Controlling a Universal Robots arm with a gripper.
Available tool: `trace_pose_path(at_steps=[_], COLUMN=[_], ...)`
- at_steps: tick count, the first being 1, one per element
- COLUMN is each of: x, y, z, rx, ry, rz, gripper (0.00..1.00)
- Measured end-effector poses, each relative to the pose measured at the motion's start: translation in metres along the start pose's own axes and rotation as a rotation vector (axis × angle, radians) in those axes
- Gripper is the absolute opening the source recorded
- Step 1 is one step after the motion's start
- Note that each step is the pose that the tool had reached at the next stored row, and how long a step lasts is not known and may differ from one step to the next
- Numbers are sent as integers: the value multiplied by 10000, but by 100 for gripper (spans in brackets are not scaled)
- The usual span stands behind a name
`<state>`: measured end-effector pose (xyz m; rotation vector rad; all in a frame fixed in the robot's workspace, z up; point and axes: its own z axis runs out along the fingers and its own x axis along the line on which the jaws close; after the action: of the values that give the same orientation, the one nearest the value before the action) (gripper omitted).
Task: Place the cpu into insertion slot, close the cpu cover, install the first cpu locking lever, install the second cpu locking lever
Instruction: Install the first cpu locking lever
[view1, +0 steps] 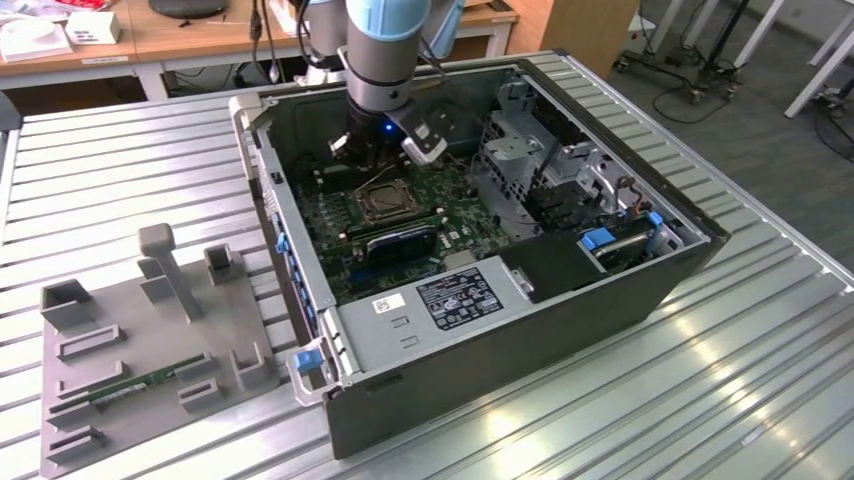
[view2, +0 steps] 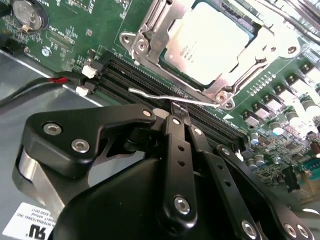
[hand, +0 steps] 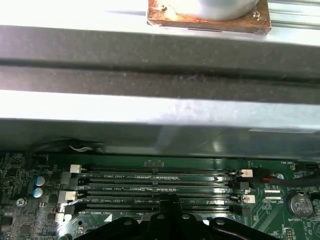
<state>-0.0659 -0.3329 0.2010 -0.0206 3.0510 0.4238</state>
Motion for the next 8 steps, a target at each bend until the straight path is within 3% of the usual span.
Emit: trace_pose_path(at_steps=[8], x=[-5], y=[25], z=[-86], rx=[-24], ry=[-9], rz=[-1], gripper=[11])
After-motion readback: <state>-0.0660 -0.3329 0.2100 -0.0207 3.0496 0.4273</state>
